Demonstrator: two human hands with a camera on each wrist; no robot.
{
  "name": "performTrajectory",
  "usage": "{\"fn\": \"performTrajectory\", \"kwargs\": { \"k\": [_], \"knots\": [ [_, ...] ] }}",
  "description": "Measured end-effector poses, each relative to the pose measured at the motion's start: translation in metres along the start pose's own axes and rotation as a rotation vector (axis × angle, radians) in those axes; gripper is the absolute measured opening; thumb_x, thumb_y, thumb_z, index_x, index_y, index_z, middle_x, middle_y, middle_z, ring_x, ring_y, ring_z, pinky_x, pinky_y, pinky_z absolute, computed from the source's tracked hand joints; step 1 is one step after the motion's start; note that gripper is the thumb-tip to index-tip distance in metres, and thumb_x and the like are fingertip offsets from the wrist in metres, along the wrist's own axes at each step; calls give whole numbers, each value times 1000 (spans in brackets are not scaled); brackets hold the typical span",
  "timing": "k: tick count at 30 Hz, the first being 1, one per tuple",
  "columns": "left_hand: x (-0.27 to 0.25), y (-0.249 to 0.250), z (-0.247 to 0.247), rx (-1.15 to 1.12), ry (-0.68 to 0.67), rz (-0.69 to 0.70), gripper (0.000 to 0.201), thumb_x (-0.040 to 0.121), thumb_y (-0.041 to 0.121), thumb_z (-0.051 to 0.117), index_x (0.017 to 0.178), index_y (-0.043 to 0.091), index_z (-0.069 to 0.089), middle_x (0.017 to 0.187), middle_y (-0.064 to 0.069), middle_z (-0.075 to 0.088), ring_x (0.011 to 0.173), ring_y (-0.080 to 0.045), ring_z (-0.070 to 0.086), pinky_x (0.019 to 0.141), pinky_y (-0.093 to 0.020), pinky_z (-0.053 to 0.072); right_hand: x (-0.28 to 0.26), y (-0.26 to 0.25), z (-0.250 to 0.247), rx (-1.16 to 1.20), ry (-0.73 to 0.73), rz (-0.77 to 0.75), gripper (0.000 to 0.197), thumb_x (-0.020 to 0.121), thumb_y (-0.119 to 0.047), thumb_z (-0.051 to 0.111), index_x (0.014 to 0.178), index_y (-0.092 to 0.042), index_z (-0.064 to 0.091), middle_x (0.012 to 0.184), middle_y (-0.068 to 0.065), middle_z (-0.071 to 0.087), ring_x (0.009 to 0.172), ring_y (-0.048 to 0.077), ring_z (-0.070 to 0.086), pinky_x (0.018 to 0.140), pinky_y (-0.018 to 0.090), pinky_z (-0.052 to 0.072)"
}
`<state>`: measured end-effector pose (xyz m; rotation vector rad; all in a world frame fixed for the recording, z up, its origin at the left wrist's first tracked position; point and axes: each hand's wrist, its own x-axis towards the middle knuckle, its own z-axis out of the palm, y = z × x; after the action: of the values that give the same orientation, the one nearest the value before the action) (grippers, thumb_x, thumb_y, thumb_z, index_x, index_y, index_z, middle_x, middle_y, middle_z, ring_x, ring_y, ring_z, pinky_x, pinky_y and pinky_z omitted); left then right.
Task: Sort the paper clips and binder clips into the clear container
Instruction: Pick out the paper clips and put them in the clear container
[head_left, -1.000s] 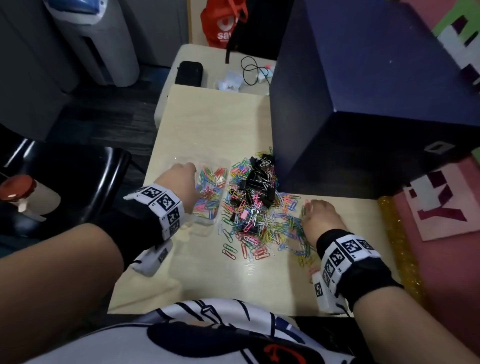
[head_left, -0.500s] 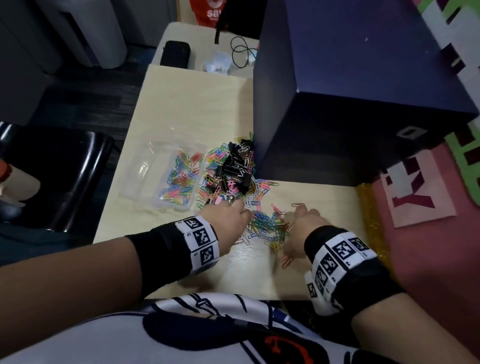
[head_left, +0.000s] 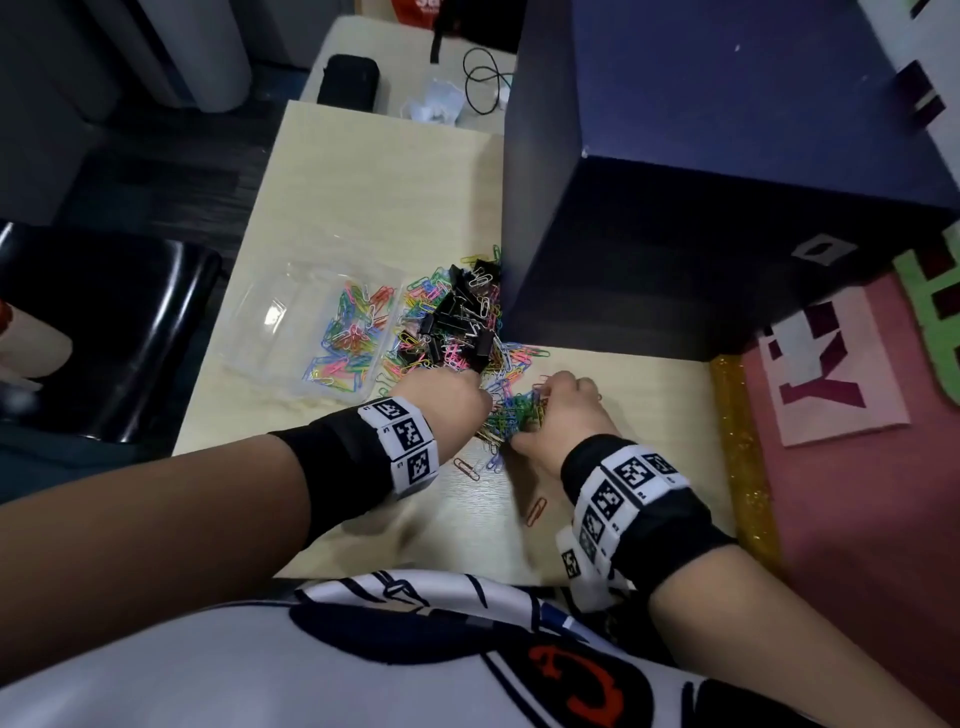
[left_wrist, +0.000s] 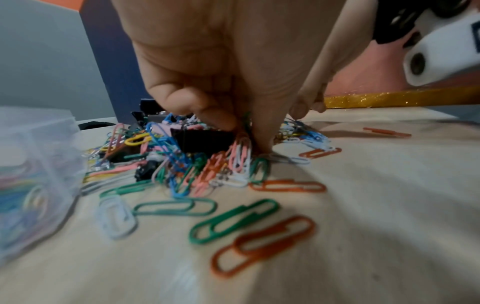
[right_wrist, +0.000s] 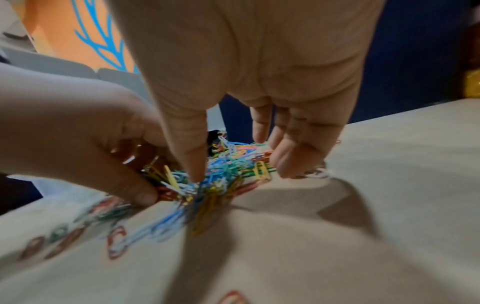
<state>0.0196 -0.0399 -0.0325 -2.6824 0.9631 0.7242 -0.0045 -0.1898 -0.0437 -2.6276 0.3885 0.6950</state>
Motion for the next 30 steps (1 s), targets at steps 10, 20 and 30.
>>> {"fn": "performTrajectory", "kwargs": {
  "k": [10, 20, 30],
  "knots": [
    [-3, -11, 5, -87, 43, 35, 26, 90, 7, 48, 115, 9, 55, 107, -10, 52, 93, -29, 59, 73, -38, 50, 0, -8, 25, -124, -11, -328, 43, 83, -26, 65, 122, -23, 48, 119, 5, 36, 106, 28, 49, 92, 34, 46],
    [-17, -41, -2, -486, 307, -68, 36, 90, 38, 58, 119, 17, 59, 115, -6, 59, 106, -24, 55, 86, -31, 43, 10, -28, 0, -228, -70, -162, 36, 89, -12, 54, 124, -20, 56, 124, 13, 52, 114, 31, 53, 94, 31, 43],
    [-51, -108, 0, -903, 447, -332, 25, 82, 35, 70, 83, 11, 61, 60, 6, 47, 67, -19, 47, 63, -25, 32, -2, -86, -32, -92, -38, -189, 30, 85, -30, 68, 114, -22, 62, 113, 4, 63, 101, 21, 57, 79, 22, 40]
  ]
}}
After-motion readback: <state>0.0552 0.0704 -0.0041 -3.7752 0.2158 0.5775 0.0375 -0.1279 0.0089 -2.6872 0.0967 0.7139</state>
